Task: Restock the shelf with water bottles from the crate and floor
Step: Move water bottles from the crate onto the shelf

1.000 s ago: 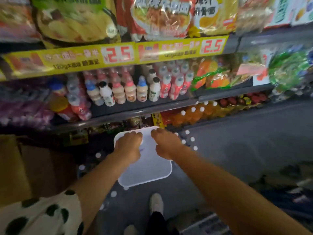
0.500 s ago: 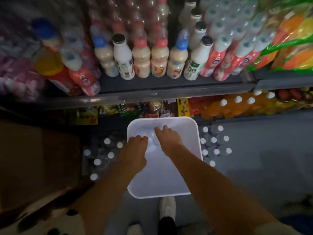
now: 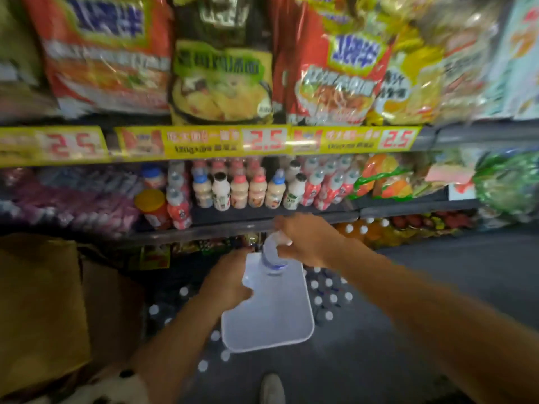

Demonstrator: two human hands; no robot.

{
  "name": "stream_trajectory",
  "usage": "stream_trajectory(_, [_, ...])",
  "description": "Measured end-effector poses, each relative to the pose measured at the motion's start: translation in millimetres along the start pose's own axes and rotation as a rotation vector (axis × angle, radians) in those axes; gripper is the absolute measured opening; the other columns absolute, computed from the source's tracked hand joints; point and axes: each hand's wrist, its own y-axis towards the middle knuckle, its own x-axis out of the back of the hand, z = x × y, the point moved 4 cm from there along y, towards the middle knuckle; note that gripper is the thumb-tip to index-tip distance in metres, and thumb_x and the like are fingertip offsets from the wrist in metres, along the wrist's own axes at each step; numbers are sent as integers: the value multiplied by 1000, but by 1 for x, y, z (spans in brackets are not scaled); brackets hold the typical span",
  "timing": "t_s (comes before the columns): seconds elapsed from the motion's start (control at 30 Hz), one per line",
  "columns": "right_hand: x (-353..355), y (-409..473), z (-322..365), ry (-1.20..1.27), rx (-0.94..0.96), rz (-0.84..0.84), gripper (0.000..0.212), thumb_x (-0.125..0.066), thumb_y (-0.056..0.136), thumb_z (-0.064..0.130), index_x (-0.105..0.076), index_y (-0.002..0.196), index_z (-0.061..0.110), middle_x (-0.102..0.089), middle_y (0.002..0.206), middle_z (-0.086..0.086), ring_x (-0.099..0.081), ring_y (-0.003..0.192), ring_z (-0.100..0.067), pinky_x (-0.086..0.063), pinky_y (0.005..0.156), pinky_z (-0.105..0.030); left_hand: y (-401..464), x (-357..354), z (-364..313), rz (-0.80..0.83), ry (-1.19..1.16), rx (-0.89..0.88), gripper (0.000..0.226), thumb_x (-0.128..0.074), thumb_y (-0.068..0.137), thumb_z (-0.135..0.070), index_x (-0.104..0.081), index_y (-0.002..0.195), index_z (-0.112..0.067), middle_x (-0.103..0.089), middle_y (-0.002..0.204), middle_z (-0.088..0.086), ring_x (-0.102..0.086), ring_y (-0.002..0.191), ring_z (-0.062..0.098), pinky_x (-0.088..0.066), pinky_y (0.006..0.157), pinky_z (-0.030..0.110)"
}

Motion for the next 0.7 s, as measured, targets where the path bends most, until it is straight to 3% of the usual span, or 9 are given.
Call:
stream_trajectory(0.07, [67, -32, 18, -27, 29, -51, 39, -62, 89, 31, -52, 120, 9, -61, 108, -15, -58, 98, -33, -37, 68, -32, -20, 30, -36, -38, -112, -131, 100, -83, 59, -27, -34, 145, -16, -38, 147, 4, -37, 136, 20, -34, 107, 25])
stream_trajectory(0.17, [162, -80, 43, -8, 69, -150, 33, -66, 85, 27, -59, 113, 11, -62, 96, -6, -58, 90, -24, -33, 64, -28, -49, 70, -89, -41, -240, -321, 75, -83, 58, -14, -48, 124, -24, -58, 125, -1, -54, 114, 3, -41, 93, 10])
stream_trajectory(0.23, [217, -111, 59, -1, 93, -225, 28, -71, 81, 24, -63, 104, 11, -54, 77, 3, -52, 74, -20, -31, 59, -26, -68, 97, -121, -66, -305, -408, 68, -84, 59, -13, -53, 118, -29, -66, 115, -5, -60, 103, -1, -48, 90, 19])
stream_trajectory(0.3, [262, -139, 75, -23, 125, -294, 24, -72, 78, 20, -65, 97, 6, -49, 72, 4, -46, 69, -19, -25, 55, -26, -87, 121, -148, -64, -316, -450, 59, -85, 61, -15, -59, 112, -31, -70, 106, -9, -63, 95, -3, -51, 86, 24])
stream_trajectory(0.4, [313, -174, 96, -20, 118, -378, 21, -72, 77, 18, -67, 92, 6, -52, 68, 1, -45, 62, -17, -31, 56, -27, -116, 152, -185, -55, -344, -500, 41, -83, 63, -17, -67, 101, -17, -73, 92, 3, -67, 83, 12, -54, 77, 37])
stream_trajectory(0.47, [337, -192, 102, 52, 81, -452, 21, -73, 75, 17, -66, 94, 10, -50, 63, 7, -45, 56, -8, -33, 54, -17, -135, 168, -205, -89, -363, -521, 34, -83, 66, -10, -67, 96, -9, -73, 83, 4, -66, 73, 10, -56, 70, 35])
stream_trajectory(0.57, [362, -216, 106, 305, 60, -498, 33, -76, 77, 15, -60, 106, 9, -57, 70, 0, -48, 57, -10, -38, 55, -23, -164, 190, -232, -83, -401, -598, 44, -86, 61, -21, -68, 100, -13, -75, 92, -1, -70, 87, 11, -54, 76, 29])
stream_trajectory(0.7, [383, -242, 111, 437, 46, -417, 31, -80, 77, 22, -60, 100, 13, -65, 91, -8, -57, 71, -11, -41, 54, -16, -198, 217, -261, 66, -355, -664, 36, -80, 72, 3, -69, 100, -17, -74, 92, -7, -69, 89, 7, -52, 77, 18])
